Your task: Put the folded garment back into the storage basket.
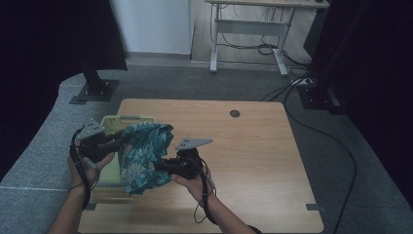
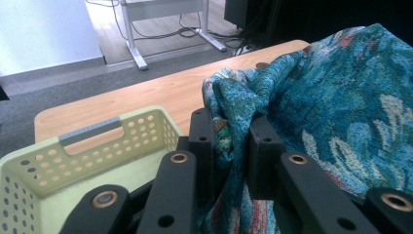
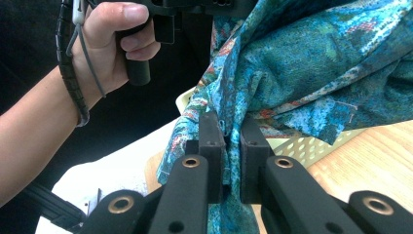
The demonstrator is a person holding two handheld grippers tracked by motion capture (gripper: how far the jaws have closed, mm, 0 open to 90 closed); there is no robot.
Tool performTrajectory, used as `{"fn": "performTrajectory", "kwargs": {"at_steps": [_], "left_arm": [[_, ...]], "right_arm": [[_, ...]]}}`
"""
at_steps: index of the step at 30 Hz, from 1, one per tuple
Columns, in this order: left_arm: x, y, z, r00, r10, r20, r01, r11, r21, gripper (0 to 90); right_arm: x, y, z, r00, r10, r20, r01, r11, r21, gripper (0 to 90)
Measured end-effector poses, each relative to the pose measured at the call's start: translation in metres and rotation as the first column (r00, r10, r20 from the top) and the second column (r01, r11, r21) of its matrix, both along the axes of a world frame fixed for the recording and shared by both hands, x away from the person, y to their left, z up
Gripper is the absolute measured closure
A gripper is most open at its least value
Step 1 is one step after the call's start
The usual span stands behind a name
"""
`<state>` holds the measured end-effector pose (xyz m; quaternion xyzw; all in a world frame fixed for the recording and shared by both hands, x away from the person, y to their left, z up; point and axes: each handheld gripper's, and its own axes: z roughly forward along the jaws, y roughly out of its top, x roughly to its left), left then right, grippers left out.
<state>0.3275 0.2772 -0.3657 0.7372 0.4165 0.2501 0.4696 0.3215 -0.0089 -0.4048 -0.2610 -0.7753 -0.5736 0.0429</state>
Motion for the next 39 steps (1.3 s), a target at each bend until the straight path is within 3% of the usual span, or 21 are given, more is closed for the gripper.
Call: {"fn": "performTrajectory", "kwargs": {"at_steps": [19,39], "left_arm": [[-0.001,0.027,0.0,0.9993,0.038,-0.003,-0.038,0.999,-0.022,76.0],[0.002,0.05,-0.006,0.9977,0.068,-0.004,-0.068,0.9974,-0.023,76.0]], "right_arm": [[0.004,0.031,0.006,0.9993,0.036,0.003,-0.036,0.999,-0.004,82.3],[0.017,0.055,-0.001,0.9989,0.045,-0.013,-0.045,0.999,-0.02,82.3]]}}
